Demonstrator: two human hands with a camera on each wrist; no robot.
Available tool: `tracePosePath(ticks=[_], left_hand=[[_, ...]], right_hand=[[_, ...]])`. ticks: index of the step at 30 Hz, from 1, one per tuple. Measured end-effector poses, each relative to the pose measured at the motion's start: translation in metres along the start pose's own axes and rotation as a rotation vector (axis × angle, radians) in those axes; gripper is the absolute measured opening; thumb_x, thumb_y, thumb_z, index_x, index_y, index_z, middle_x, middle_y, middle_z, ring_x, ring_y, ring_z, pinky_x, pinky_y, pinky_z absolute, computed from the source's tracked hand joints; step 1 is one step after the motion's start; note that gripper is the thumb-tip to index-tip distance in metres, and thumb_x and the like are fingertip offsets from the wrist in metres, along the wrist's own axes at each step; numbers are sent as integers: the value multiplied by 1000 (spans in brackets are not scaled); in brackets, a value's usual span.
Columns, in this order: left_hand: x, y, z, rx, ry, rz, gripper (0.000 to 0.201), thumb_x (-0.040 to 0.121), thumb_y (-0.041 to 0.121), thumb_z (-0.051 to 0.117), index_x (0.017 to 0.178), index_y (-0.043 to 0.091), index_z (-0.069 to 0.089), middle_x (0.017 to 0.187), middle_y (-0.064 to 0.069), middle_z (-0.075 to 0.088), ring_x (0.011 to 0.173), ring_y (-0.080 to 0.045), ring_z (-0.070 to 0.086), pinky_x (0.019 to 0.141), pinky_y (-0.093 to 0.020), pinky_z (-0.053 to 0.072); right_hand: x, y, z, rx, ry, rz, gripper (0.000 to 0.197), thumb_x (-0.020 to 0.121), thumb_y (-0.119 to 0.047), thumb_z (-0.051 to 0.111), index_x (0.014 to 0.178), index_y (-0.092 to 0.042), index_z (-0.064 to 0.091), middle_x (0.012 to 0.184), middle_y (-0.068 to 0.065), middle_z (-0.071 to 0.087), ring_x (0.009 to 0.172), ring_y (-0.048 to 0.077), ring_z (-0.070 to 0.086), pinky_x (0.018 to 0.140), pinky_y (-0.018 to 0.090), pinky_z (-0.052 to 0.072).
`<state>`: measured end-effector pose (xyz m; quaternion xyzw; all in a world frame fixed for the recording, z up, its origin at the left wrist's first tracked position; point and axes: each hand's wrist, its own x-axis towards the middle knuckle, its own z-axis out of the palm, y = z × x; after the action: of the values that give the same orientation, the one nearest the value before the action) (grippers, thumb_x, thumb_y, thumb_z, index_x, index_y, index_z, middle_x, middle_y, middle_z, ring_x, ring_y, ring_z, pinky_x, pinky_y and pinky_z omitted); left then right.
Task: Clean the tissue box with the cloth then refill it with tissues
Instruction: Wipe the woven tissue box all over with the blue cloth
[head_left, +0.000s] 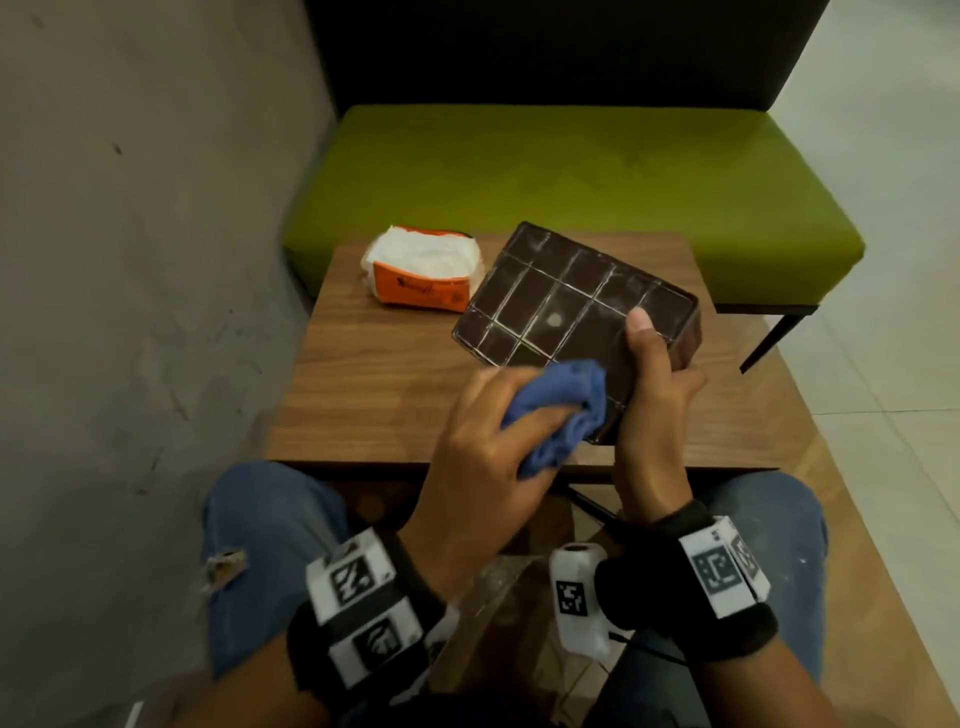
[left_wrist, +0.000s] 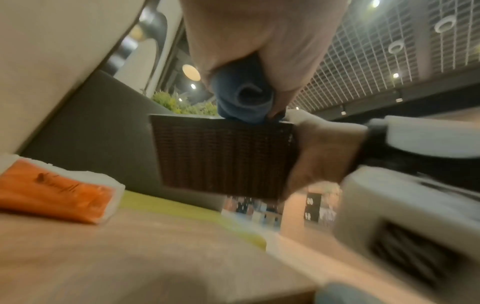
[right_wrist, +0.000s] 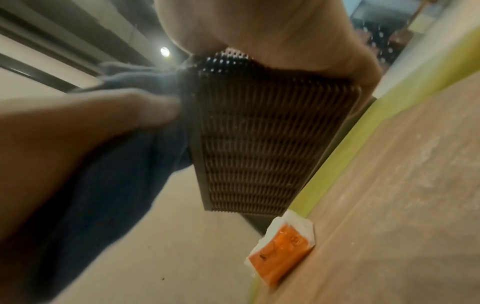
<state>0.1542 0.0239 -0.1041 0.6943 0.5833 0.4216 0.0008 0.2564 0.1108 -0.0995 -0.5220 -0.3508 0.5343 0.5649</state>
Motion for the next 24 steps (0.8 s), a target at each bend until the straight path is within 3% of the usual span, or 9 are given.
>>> tracePosePath(ticks=[3, 6, 8, 11, 14, 16, 18, 21, 24], left_hand=[[-1, -6, -2, -8, -8, -41, 28, 79, 21, 62, 104, 10, 66, 113, -7, 55, 106, -17, 47, 92, -14, 38], [23, -13, -2, 8, 69, -134, 28, 81, 20, 61, 106, 10, 68, 111, -12, 59, 105, -21, 51, 87, -20, 44], [19, -8, 1, -2, 77, -143, 29, 81, 19, 62, 108, 11, 68, 112, -10, 58, 106, -21, 51, 86, -23, 45], [-5, 13, 6, -58, 6, -60, 29, 80, 17, 66, 107, 10, 69, 112, -10, 58, 107, -16, 49, 92, -16, 40], [4, -3, 4, -40, -7, -80, 29, 80, 20, 62, 106, 10, 68, 112, -10, 58, 106, -15, 48, 90, -12, 39], [16, -15, 3, -15, 57, -159, 27, 80, 19, 61, 106, 11, 69, 109, -8, 59, 105, -15, 48, 86, -12, 40], [16, -8, 5, -31, 87, -187, 25, 80, 15, 63, 103, 10, 70, 108, -7, 59, 103, -16, 50, 84, -15, 42], [0, 4, 11, -41, -1, -63, 26, 78, 17, 64, 104, 11, 67, 111, -7, 57, 105, -14, 48, 88, -15, 40], [8, -20, -1, -20, -31, -74, 27, 77, 23, 60, 101, 12, 66, 109, -4, 54, 101, -13, 49, 85, -15, 41]], right_hand=[[-3, 2, -2, -25, -25, -18, 81, 52, -66, 64, 111, -18, 37, 119, 10, 50, 108, 20, 59, 90, 36, 54], [-14, 10, 3, -28, -62, -3, 67, 54, -65, 65, 101, -26, 37, 119, 9, 49, 108, 20, 59, 91, 40, 54], [-10, 9, 4, 2, -27, 2, 69, 53, -64, 66, 102, -22, 41, 115, 10, 52, 104, 20, 60, 90, 41, 54], [-1, 6, 3, 48, -3, -33, 75, 51, -64, 65, 101, -12, 42, 96, 5, 52, 87, 16, 57, 80, 33, 52], [-4, 13, 1, 40, 10, -16, 84, 50, -65, 65, 111, -15, 36, 113, 8, 51, 99, 16, 59, 78, 27, 52], [-6, 13, 2, 48, 35, -11, 84, 52, -63, 68, 113, -17, 33, 122, 11, 47, 107, 18, 57, 85, 30, 53], [-5, 11, 4, 67, 52, -5, 80, 57, -58, 70, 113, -14, 34, 122, 12, 48, 106, 18, 58, 86, 31, 54], [1, 7, 4, 43, 52, -17, 85, 54, -61, 69, 113, -8, 40, 113, 11, 51, 96, 18, 58, 80, 29, 53], [2, 10, -5, 26, -1, 12, 83, 58, -56, 70, 119, -10, 36, 117, 7, 50, 103, 16, 59, 82, 29, 54]])
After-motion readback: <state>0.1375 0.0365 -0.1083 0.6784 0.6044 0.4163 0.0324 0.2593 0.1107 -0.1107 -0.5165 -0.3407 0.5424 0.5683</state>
